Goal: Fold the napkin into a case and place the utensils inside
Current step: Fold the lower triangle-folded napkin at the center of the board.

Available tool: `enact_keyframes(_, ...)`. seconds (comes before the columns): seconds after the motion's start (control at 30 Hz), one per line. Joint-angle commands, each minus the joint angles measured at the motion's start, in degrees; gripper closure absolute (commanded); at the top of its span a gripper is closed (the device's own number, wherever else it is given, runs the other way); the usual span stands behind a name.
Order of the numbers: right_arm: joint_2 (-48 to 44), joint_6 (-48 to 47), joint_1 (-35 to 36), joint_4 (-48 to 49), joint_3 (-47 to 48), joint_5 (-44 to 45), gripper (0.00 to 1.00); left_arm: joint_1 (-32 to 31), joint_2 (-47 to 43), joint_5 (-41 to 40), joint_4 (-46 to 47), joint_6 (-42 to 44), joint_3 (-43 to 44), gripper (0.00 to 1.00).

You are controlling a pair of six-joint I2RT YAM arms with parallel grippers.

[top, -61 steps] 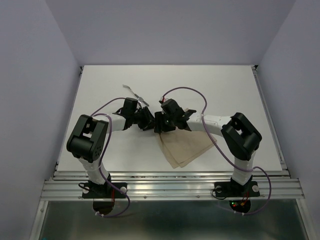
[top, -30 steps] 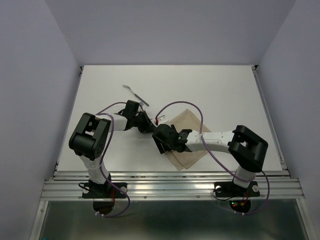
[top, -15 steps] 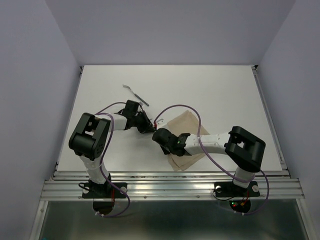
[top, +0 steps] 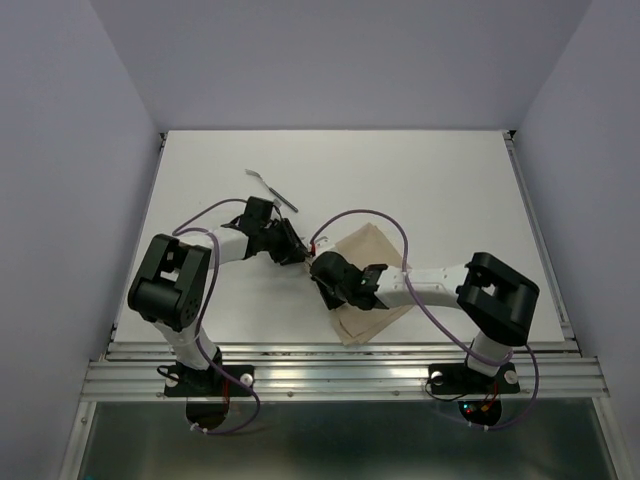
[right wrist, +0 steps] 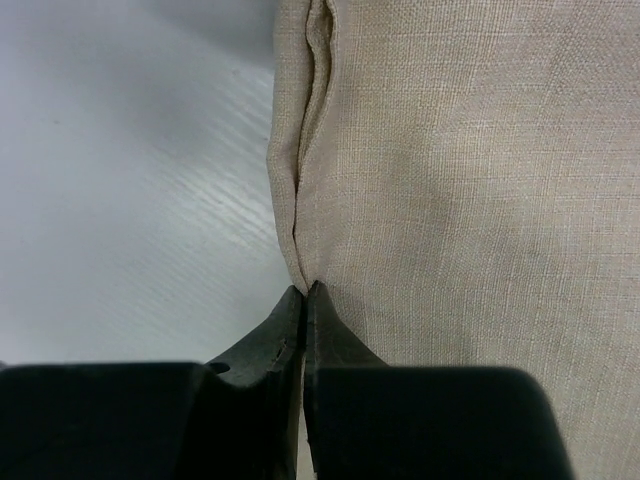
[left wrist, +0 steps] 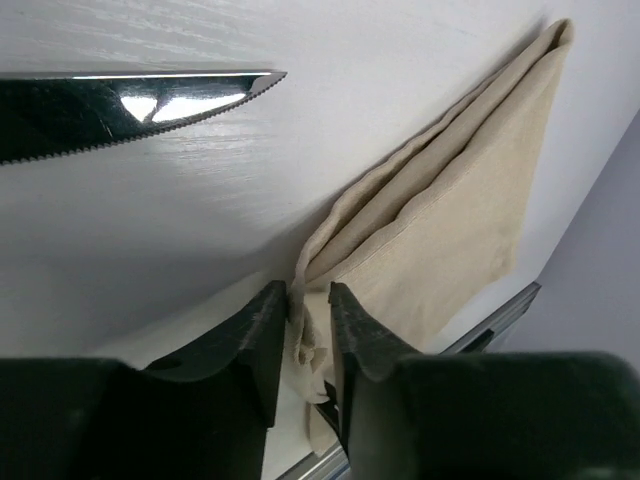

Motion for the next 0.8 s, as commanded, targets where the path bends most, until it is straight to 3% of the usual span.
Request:
enact_keyframes(0.0,-3.74,2.55,-1.81,4.35,-1.29,-9.49,0.99,1.06,-4.83,-1.42,-0.65,2.73,0.88,0.61)
enact_keyframes(0.2,-5.5,7.73,-6.02,8.65,-3.49,-21.26,0.99,2.73,-9.66,-2.56,-3.19,4.93,0.53,0.47)
enact_keyframes(0.4,-6.73,11.68,-11.2,13.49,-5.6,-30.66,0.99,5.28,-13.97,-4.49,-5.22,6.95,-0.17,0.47)
enact_keyframes(0.77,-4.81,21.35,-19.12,24.63,-9.81,-47.02,0.99,3.44,-19.51,-7.75,-6.72,6.87,-6.58,0.47)
